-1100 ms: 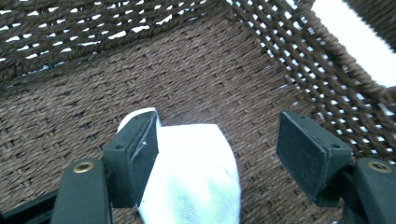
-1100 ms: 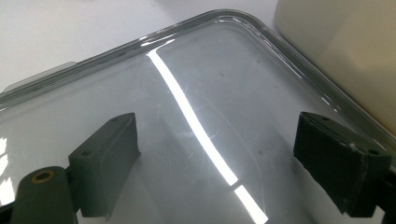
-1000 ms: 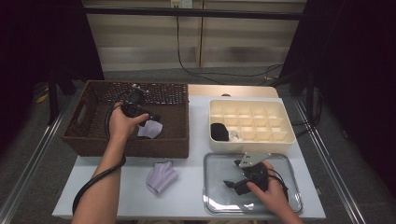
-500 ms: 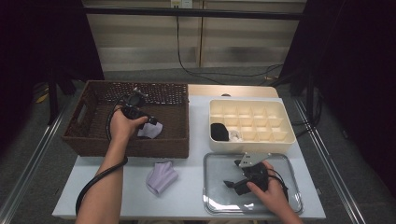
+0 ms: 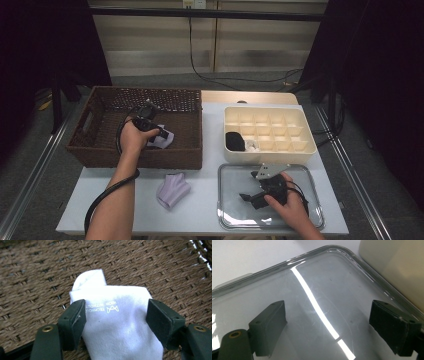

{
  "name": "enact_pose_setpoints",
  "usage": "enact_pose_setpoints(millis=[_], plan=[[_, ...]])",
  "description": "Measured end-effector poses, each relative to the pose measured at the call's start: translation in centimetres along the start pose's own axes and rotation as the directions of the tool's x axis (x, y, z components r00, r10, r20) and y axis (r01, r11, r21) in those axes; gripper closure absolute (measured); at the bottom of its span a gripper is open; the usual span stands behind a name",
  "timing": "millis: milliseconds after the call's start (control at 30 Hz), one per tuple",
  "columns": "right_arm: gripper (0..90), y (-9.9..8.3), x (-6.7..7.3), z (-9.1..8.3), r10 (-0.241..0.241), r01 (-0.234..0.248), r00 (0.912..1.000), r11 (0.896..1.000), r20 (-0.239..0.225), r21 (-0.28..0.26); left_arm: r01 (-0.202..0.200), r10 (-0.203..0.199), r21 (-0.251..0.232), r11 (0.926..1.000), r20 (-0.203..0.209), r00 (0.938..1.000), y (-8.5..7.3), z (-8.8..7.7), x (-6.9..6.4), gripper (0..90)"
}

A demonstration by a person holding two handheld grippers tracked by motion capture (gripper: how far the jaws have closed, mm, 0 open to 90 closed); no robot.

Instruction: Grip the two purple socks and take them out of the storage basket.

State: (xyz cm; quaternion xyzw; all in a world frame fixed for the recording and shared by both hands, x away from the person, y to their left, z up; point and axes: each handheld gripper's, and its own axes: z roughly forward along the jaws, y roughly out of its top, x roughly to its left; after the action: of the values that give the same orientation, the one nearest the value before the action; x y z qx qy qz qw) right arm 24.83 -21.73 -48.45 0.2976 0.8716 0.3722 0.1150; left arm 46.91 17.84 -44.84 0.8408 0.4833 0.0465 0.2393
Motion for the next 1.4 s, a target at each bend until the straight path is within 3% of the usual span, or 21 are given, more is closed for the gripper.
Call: enact_pose_setpoints(millis=[67, 233, 467, 567, 733, 900, 1200, 1400], plan=[[13.3, 0.0, 0.0, 0.0, 0.0, 0.0, 1.0, 1.0, 0.0, 0.0, 0.02, -0.02, -0.008, 0.9998, 0.006, 0.9998, -0.1, 0.1, -0.1, 32.3], [13.3, 0.0, 0.0, 0.0, 0.0, 0.0, 1.0, 1.0, 0.0, 0.0, -0.002, 0.002, -0.004, 1.0, -0.011, 0.9999, -0.2, 0.2, -0.1, 37.3], [13.3, 0.0, 0.0, 0.0, 0.0, 0.0, 1.0, 1.0, 0.0, 0.0, -0.041, 0.04, 0.0, 0.9992, -0.063, 0.9972, -0.4, 0.1, -0.1, 56.0], [13.3, 0.0, 0.0, 0.0, 0.0, 0.0, 1.0, 1.0, 0.0, 0.0, -0.028, 0.027, -0.008, 0.9996, -0.079, 0.9965, -0.5, 0.1, -0.1, 62.9], [13.4, 0.0, 0.0, 0.0, 0.0, 0.0, 1.0, 1.0, 0.0, 0.0, -0.004, 0.004, 0.006, 1.0, -0.011, 0.9999, -0.6, 0.0, -0.2, 80.9], [13.3, 0.0, 0.0, 0.0, 0.0, 0.0, 1.0, 1.0, 0.0, 0.0, -0.006, 0.006, 0.017, 0.9998, -0.02, 0.9998, -0.4, -0.2, -0.4, 83.5], [13.3, 0.0, 0.0, 0.0, -0.003, 0.003, 1.0, 1.0, 0.0, -0.001, -0.046, 0.044, -0.057, 0.9973, -0.03, 0.9986, -0.2, -1.2, -0.6, 83.2], [13.3, 0.0, 0.0, 0.0, 0.0, 0.0, 1.0, 1.0, 0.0, 0.0, -0.033, 0.032, -0.071, 0.9969, -0.016, 0.9994, 0.6, -2.2, -0.5, 82.8]])
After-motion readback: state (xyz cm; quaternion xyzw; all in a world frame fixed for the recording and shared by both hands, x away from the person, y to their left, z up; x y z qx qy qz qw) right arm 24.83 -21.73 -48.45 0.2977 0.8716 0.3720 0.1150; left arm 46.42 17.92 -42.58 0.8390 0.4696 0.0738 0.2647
